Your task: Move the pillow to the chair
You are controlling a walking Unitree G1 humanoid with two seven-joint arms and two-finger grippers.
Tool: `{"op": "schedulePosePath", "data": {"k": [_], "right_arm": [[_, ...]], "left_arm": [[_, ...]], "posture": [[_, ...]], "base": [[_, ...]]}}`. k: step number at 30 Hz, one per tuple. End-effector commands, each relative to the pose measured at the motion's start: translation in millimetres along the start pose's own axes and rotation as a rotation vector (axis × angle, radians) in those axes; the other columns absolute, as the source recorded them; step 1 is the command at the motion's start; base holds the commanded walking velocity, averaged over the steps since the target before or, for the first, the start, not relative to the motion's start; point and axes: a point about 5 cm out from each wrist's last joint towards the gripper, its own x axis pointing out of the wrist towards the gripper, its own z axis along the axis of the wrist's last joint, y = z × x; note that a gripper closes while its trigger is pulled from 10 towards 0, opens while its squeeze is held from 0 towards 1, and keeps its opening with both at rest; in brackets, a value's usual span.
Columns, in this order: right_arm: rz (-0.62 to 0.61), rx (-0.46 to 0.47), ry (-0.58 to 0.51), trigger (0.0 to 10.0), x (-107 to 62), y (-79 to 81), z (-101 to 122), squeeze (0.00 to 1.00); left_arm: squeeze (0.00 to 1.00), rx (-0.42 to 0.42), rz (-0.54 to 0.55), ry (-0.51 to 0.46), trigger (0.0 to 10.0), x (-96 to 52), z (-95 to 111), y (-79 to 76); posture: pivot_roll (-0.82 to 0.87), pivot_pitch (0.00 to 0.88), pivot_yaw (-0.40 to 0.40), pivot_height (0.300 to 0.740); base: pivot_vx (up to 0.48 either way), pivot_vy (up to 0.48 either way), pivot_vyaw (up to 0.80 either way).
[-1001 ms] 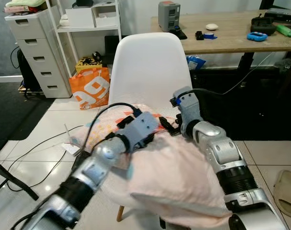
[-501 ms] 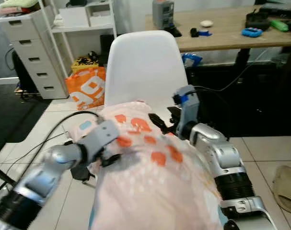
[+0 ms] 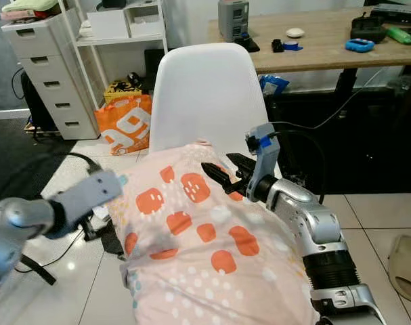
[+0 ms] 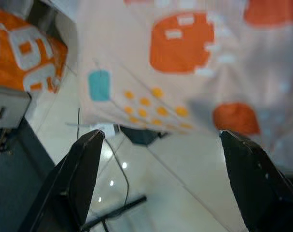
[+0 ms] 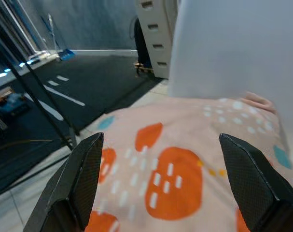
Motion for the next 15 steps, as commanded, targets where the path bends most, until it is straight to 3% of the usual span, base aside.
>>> {"op": "schedulePosePath", "data": {"k": [1, 2, 7, 8, 11, 12, 13, 14, 15], "right_arm": [[0.006, 0.023, -0.005, 10.0, -0.9, 1.5, -1.1, 0.0], [-0.011, 0.034, -0.006, 10.0, -1.4, -1.0, -1.5, 0.0], [-0.031, 0.052, -0.009, 10.0, -2.2, -4.2, -2.1, 0.0], [-0.018, 0.071, -0.032, 10.0, -3.6, -4.5, 0.5, 0.0], [-0.018, 0.071, -0.032, 10.0, -3.6, -4.5, 0.5, 0.0], [-0.009, 0.074, -0.05, 10.0, -4.7, -5.1, 3.5, 0.0], [-0.004, 0.076, -0.062, 10.0, -5.6, -6.0, 6.3, 0.0], [-0.004, 0.073, -0.069, 10.0, -6.5, -7.0, 8.4, 0.0], [-0.004, 0.073, -0.069, 10.0, -6.5, -7.0, 8.4, 0.0]], "left_arm": [[0.0, -0.011, -0.003, 0.015, 10.0, -4.4, -2.0, 0.0], [0.0, -0.055, 0.017, -0.058, 10.0, -5.5, 5.3, 2.2], [0.0, -0.12, 0.049, -0.158, 10.0, -8.0, 14.2, 6.0], [0.0, -0.248, 0.127, -0.322, 10.0, -7.3, 24.9, 12.0], [0.0, -0.248, 0.127, -0.322, 10.0, -7.3, 24.9, 12.0], [0.0, -0.408, 0.209, -0.466, 10.0, -4.0, 32.4, 16.7], [0.0, -0.537, 0.268, -0.547, 10.0, 2.8, 35.6, 16.7], [0.0, -0.623, 0.301, -0.579, 10.0, 11.3, 37.6, 13.2], [0.0, -0.623, 0.301, -0.579, 10.0, 11.3, 37.6, 13.2]], "posture": [[-0.27, 0.07, 0.079, 0.565], [-0.26, 0.07, 0.077, 0.565], [-0.26, 0.07, 0.077, 0.565], [-0.27, 0.073, 0.076, 0.565], [-0.27, 0.073, 0.076, 0.565], [-0.27, 0.071, 0.075, 0.569], [-0.27, 0.07, 0.074, 0.574], [-0.27, 0.07, 0.073, 0.578], [-0.27, 0.07, 0.073, 0.578]], "base": [[0.0, 0.0, 0.0], [0.0, 0.0, 0.0], [0.0, 0.0, 0.0], [0.0, 0.0, 0.0], [0.0, 0.0, 0.0], [0.0, 0.0, 0.0], [0.0, 0.0, 0.0], [0.0, 0.0, 0.0], [0.0, 0.0, 0.0]]}}
